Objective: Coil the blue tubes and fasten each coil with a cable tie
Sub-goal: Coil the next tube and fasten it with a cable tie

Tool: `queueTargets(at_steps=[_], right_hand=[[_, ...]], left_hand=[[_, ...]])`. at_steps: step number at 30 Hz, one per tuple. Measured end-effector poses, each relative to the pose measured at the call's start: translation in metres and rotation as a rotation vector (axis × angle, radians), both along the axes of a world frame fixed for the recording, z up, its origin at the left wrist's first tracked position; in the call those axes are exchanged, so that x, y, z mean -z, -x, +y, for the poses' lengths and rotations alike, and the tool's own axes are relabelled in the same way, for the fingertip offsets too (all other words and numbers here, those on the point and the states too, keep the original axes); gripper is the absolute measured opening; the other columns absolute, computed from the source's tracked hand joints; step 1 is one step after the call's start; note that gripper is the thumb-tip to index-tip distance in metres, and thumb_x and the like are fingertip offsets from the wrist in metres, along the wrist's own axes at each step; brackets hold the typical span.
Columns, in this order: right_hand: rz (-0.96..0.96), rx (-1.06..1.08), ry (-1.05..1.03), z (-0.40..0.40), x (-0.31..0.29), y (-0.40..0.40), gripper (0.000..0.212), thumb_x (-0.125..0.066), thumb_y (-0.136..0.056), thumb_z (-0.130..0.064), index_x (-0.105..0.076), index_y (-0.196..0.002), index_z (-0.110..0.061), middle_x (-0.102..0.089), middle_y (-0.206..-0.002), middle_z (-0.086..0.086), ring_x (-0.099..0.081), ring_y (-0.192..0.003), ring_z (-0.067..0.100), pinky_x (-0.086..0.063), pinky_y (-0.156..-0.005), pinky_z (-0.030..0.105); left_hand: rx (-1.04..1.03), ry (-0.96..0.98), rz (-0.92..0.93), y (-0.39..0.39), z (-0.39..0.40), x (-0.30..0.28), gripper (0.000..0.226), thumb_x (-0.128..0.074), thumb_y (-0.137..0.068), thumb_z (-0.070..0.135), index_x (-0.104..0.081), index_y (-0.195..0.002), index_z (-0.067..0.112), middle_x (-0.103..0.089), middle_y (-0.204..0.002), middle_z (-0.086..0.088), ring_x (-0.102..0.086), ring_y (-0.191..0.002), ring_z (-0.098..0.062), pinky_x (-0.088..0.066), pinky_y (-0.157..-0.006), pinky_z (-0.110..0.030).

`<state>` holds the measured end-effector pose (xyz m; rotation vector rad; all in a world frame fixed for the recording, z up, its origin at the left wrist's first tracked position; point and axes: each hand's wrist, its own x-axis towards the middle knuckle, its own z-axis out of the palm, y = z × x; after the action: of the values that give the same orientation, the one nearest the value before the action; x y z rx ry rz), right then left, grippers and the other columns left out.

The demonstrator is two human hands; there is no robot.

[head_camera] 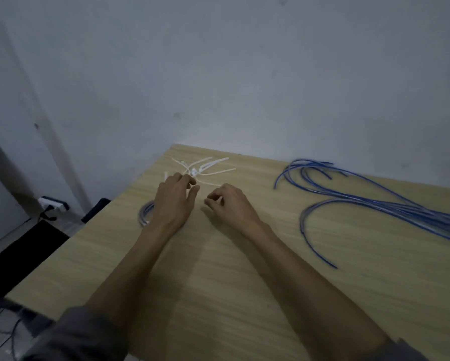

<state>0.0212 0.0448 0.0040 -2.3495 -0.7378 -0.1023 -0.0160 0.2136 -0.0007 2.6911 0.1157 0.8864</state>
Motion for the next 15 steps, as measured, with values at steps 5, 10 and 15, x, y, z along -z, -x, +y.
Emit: queueTargets(at_steps=[5, 10, 15], right_hand=[[-0.083, 0.146, 0.089, -0.099, -0.01, 0.007, 0.026, -0.059, -0.097, -0.039, -0.072, -0.112, -0.022, -0.062, -0.106, -0.002, -0.063, -0.091, 0.019, -0.05, -0.083, 0.035], [-0.135, 0.36, 0.252, -0.185, -0.008, 0.057, 0.033, -0.056, -0.091, -0.058, -0.06, -0.098, -0.025, -0.055, -0.097, -0.007, -0.053, -0.083, 0.015, -0.043, -0.07, 0.033], [-0.059, 0.388, 0.351, -0.221, -0.003, 0.092, 0.029, -0.055, -0.088, -0.055, -0.055, -0.087, -0.026, -0.053, -0.09, -0.007, -0.054, -0.083, 0.019, -0.038, -0.067, 0.033]], left_hand=[[0.295, -0.027, 0.143, -0.019, -0.066, -0.006, 0.018, -0.062, -0.097, 0.029, -0.066, -0.11, 0.017, -0.061, -0.104, -0.002, -0.061, -0.092, -0.024, -0.045, -0.073, -0.035], [0.519, -0.017, 0.234, -0.02, -0.141, -0.001, 0.022, -0.058, -0.098, 0.026, -0.063, -0.119, 0.028, -0.056, -0.112, 0.006, -0.06, -0.093, -0.015, -0.041, -0.071, -0.029], [0.656, -0.07, 0.377, -0.021, -0.198, -0.004, 0.041, -0.054, -0.098, 0.011, -0.06, -0.133, 0.032, -0.051, -0.125, 0.006, -0.059, -0.101, -0.017, -0.044, -0.076, -0.032]])
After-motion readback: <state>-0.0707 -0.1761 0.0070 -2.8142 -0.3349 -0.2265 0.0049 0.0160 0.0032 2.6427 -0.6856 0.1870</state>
